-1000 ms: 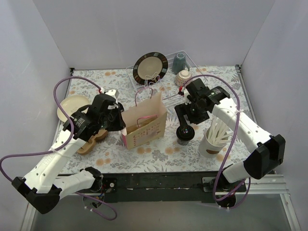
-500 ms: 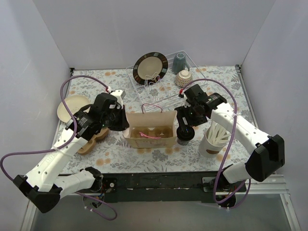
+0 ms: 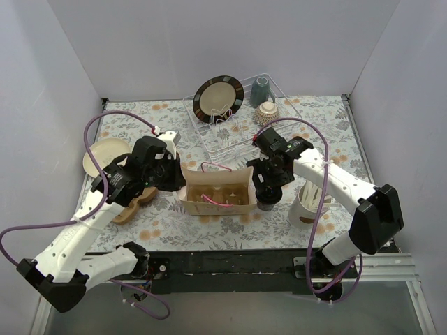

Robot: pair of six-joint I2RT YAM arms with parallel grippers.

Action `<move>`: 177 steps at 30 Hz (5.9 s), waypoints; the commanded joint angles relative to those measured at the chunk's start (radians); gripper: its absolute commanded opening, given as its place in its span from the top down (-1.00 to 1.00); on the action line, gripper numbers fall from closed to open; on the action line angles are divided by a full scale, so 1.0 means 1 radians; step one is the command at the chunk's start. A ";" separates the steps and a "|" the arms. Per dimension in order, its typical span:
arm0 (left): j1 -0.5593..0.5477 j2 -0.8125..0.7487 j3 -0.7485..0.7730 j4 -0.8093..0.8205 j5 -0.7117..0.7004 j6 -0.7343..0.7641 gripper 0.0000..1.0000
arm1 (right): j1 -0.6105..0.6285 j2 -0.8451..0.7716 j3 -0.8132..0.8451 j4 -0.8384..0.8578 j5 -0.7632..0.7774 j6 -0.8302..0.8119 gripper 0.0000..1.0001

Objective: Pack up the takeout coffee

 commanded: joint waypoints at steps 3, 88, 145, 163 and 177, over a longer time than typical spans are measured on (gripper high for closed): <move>0.005 -0.033 -0.003 0.007 0.022 0.003 1.00 | 0.020 0.015 0.018 0.002 0.042 0.044 -0.73; 0.005 0.084 0.106 0.085 0.028 -0.117 1.00 | 0.002 -0.298 0.549 0.204 -0.650 -0.392 -0.08; 0.003 -0.051 -0.094 0.393 0.062 0.100 0.03 | 0.445 -0.212 0.216 0.091 0.041 -0.711 0.06; 0.003 0.036 -0.094 0.501 0.325 0.442 0.36 | 0.450 -0.229 0.175 0.122 0.027 -0.757 0.07; 0.003 0.046 -0.028 0.421 0.327 0.407 -0.11 | 0.450 -0.248 0.160 0.116 0.034 -0.748 0.10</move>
